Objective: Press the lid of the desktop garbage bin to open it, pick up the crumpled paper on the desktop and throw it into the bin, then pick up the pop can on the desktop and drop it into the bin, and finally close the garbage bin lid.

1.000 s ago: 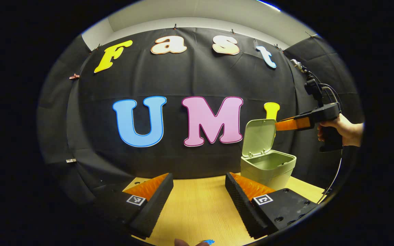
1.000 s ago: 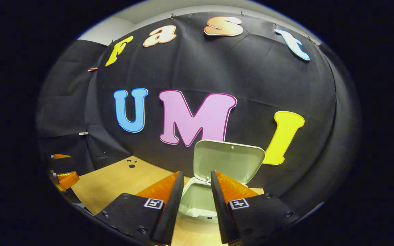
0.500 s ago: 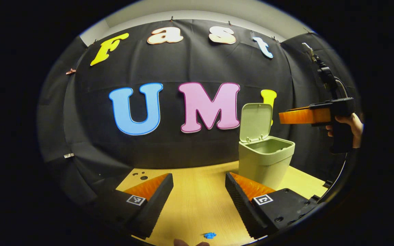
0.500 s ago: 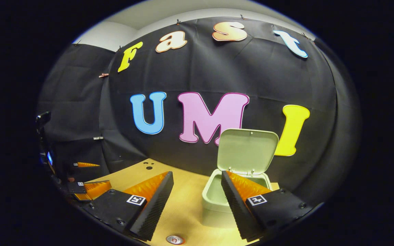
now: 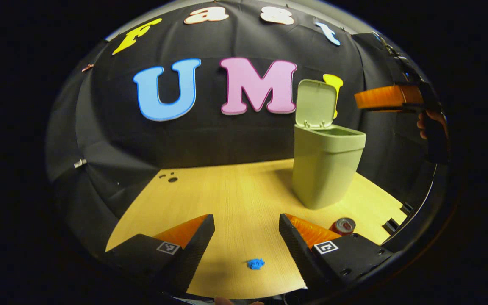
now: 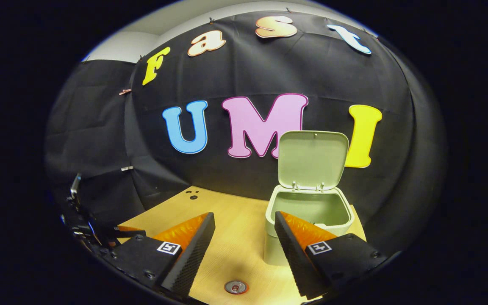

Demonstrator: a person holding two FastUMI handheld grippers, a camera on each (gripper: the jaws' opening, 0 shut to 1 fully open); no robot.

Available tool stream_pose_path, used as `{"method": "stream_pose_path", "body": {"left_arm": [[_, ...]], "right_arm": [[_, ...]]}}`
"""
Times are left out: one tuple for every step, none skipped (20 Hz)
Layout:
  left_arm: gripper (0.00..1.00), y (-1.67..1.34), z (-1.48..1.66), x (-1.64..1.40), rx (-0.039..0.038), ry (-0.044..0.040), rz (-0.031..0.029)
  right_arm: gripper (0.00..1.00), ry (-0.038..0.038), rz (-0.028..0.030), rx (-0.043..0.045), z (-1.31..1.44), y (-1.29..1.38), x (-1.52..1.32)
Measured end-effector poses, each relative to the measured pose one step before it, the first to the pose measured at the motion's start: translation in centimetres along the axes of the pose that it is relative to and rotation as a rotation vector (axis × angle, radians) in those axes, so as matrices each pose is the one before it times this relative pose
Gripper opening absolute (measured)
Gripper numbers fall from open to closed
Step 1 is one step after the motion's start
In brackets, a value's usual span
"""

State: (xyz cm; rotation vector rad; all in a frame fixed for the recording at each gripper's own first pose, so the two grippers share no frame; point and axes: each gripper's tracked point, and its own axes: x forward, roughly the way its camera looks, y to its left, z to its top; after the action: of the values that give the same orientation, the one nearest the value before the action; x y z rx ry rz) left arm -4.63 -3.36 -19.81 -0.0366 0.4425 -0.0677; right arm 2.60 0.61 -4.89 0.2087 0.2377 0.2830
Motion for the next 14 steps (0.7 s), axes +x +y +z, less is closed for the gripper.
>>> {"method": "stream_pose_path", "body": {"left_arm": [[0.99,0.055,-1.332,0.255,-0.01428,0.03118,0.00391],[0.99,-0.112,-1.288,-0.087,-0.01693,0.03096,0.00431],[0.99,0.089,-1.043,0.242,-0.02056,0.0274,0.00586],[0.99,0.163,-1.178,0.787,-0.02044,0.02575,0.00448],[0.98,-0.012,-0.948,0.677,-0.01673,0.02803,0.00234],[0.98,0.237,-1.305,0.598,-0.01442,0.02455,0.00452],[0.96,0.295,-1.158,0.637,-0.01362,0.0273,0.00182],[0.96,0.132,-1.225,0.753,-0.01409,0.02645,0.00027],[0.92,-0.019,-1.012,0.85,-0.00792,0.02195,-0.00001],[0.89,-0.099,-0.656,0.803,0.00103,0.01546,0.00088],[0.84,-0.232,-0.547,0.752,0.00761,0.01191,-0.00136],[0.83,-0.177,-0.593,0.82,0.01481,0.01093,-0.00599],[0.81,-0.325,-0.355,0.685,0.01564,0.00882,-0.00599],[0.8,-0.105,-0.424,0.543,0.01091,0.01185,-0.00336]], "right_arm": [[0.92,0.01206,-0.00288,0.00171,-0.492,-0.264,-0.084],[0.92,0.01486,-0.00568,0.00175,-0.493,-0.333,-0.062],[0.93,0.014,-0.00538,0.00031,-0.457,-0.33,-0.096],[0.93,0.00735,-0.00594,-0.00339,-0.268,-0.342,-0.152],[0.93,0.00593,-0.00807,-0.00433,-0.21,-0.35,-0.081],[0.93,0.00868,-0.00468,-0.00149,-0.33,-0.245,-0.211],[0.93,0.00534,-0.00375,0.00202,-0.234,-0.153,-0.162],[0.93,0.0065,-0.00038,0.0053,-0.522,-0.063,-0.552],[0.93,0.01309,-0.00211,0.00393,-0.513,-0.058,-0.233],[0.93,0.01381,-0.00229,0.00183,-0.552,-0.074,-0.334],[0.93,0.01338,-0.00516,-0.00074,-0.46,-0.162,-0.218],[0.93,0.01027,-0.00392,-0.00056,-0.461,-0.217,-0.252],[0.93,0.01022,-0.00354,0.0,-0.222,-0.095,-0.288],[0.93,0.00637,-0.00457,-0.00129,-0.209,-0.125,-0.283]]}}
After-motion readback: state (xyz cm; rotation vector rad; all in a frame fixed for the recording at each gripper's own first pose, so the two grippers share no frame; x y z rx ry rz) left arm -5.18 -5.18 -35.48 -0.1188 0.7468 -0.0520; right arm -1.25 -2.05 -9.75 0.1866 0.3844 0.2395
